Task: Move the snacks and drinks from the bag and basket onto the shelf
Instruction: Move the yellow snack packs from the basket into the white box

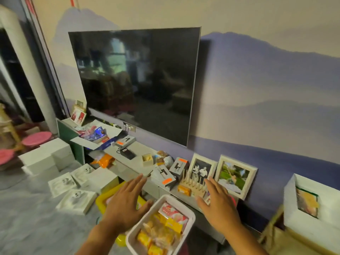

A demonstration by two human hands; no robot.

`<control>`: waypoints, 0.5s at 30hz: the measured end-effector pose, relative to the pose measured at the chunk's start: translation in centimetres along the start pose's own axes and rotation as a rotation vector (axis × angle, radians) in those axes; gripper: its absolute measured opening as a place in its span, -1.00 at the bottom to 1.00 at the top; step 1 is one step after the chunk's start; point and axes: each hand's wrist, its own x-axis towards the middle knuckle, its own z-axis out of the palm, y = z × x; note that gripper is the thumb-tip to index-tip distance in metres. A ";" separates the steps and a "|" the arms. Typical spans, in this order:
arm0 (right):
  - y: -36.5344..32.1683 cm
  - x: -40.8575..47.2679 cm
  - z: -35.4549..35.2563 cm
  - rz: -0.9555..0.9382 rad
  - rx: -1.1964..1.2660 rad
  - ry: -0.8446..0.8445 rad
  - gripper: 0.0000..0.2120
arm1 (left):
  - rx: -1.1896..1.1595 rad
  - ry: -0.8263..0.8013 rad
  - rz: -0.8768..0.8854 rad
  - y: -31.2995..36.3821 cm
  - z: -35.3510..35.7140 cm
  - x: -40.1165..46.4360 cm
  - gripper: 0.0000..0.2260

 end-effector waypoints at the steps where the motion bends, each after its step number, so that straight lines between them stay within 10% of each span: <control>1: -1.3 -0.3 0.8 0.015 -0.005 0.008 -0.28 | 0.003 -0.007 0.019 -1.5 -0.5 0.1 -0.23; 15: -3.0 2.5 11.0 0.312 0.006 -0.022 -0.21 | -0.029 -0.115 0.227 -11.1 5.6 10.6 -0.28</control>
